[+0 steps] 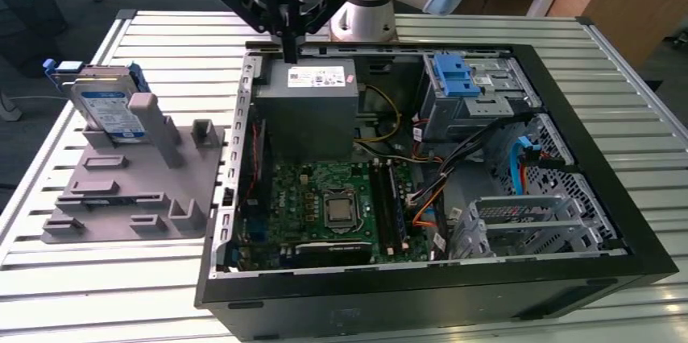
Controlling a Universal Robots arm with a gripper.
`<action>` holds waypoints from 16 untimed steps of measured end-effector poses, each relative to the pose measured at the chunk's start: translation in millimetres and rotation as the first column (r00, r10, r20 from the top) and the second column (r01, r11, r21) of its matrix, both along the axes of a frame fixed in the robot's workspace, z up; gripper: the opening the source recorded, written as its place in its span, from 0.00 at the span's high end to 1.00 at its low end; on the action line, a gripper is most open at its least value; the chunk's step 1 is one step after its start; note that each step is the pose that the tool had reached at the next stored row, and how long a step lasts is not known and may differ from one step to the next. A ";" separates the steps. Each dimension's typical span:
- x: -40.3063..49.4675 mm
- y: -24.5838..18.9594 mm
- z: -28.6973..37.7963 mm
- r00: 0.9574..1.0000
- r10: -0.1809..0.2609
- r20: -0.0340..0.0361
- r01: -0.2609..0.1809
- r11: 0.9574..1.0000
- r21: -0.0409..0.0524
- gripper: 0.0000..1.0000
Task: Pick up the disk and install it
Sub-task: 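Reach for the disk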
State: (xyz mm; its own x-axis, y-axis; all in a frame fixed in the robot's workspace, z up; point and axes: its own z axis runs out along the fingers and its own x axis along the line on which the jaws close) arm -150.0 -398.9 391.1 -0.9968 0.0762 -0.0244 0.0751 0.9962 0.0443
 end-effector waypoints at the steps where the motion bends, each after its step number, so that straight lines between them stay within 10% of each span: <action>1: -0.2 0.0 0.0 1.000 0.000 0.000 0.000 1.000 0.000 0.89; 16: -4.0 0.0 -0.5 1.000 0.000 0.000 0.000 1.000 0.000 0.89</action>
